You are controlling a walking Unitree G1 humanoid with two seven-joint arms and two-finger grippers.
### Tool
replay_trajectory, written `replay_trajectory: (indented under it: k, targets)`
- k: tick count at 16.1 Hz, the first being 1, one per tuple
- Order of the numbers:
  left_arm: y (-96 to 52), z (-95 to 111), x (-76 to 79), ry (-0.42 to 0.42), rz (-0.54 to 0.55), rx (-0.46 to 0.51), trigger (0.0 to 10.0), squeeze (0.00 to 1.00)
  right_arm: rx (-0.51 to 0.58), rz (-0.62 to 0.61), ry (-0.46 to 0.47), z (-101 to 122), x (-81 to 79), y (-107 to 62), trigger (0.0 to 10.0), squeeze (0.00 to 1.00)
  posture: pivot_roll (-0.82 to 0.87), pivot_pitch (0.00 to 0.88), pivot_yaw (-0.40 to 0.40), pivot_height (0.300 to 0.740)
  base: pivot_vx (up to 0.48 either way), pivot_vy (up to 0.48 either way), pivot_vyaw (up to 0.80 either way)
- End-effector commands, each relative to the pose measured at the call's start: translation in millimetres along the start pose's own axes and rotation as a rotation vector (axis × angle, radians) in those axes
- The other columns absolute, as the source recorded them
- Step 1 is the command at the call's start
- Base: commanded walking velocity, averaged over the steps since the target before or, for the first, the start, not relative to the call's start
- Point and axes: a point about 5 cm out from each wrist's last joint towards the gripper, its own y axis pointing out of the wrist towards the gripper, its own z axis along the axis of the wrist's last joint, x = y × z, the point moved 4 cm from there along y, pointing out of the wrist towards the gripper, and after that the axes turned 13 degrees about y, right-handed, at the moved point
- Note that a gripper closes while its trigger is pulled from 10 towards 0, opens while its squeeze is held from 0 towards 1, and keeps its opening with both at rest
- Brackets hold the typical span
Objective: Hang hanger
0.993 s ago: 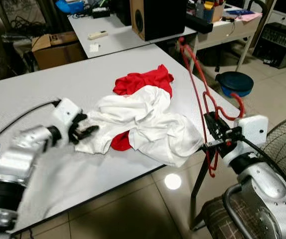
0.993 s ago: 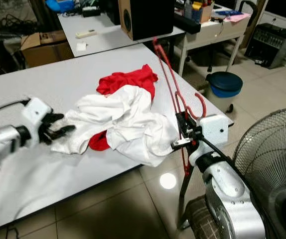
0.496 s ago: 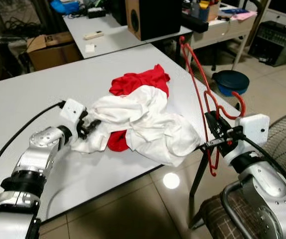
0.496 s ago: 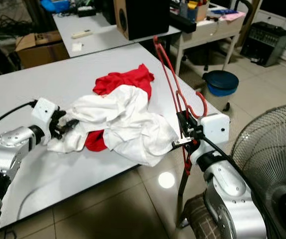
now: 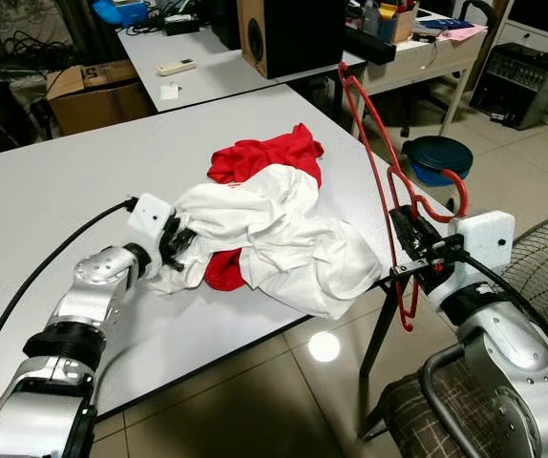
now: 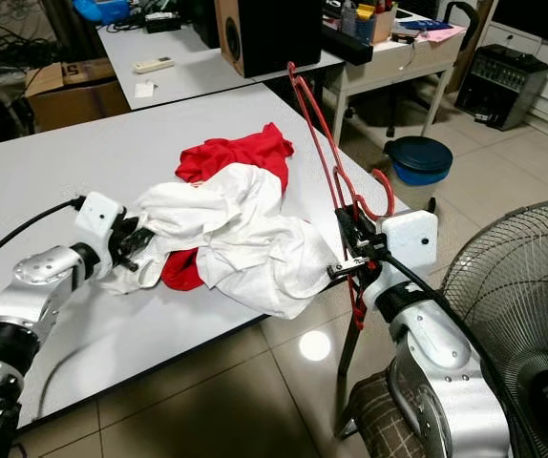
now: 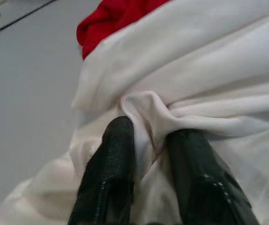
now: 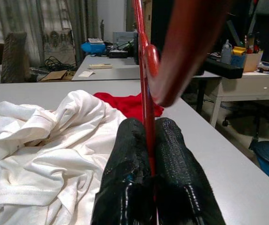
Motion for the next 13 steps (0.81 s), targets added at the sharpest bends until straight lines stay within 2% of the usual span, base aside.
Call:
replay_trajectory:
  k: [1, 3, 8, 10, 11, 12, 13]
  targets:
    - [1.1, 7, -4.0, 0.000, 0.003, 0.027, 0.0, 0.00, -0.005, 0.007, 0.001, -1, -0.8, 0.9, 10.0, 0.00, -0.10, 0.000, 0.067, 0.740, 0.000, 0.000, 0.00]
    - [1.4, 9, -5.9, 0.001, 0.004, 0.043, 0.0, 0.00, -0.006, 0.006, 0.003, -2, -1.6, -0.2, 10.0, 0.00, -0.10, 0.000, 0.067, 0.740, 0.000, 0.000, 0.00]
    - [-3.4, 25, -22.8, -0.012, 0.044, 0.121, 0.0, 0.00, -0.006, 0.021, 0.006, -3, -3.6, 3.6, 10.0, 0.00, -0.08, 0.000, 0.050, 0.740, 0.000, 0.000, 0.00]
    - [-6.6, 43, -39.3, -0.007, 0.080, 0.179, 0.0, 0.00, -0.001, 0.030, 0.002, -2, -4.6, 6.1, 10.0, 0.00, -0.08, 0.000, 0.053, 0.740, 0.000, 0.000, 0.00]
    - [-11.0, 74, -64.8, 0.065, 0.130, 0.236, 0.0, 0.00, 0.006, 0.028, 0.002, -1, -4.7, 6.9, 10.0, 0.00, -0.08, 0.000, 0.056, 0.740, 0.000, 0.000, 0.00]
    - [-12.7, 85, -70.7, 0.082, 0.131, 0.259, 0.0, 0.00, 0.007, 0.028, 0.003, -1, -4.8, 7.0, 10.0, 0.00, -0.08, 0.000, 0.057, 0.740, 0.000, 0.000, 0.00]
    - [-17.7, 110, -82.4, 0.092, 0.134, 0.325, 0.0, 0.00, 0.009, 0.026, 0.004, 0, -4.7, 7.0, 10.0, 0.00, -0.07, 0.000, 0.059, 0.740, 0.000, 0.000, 0.00]
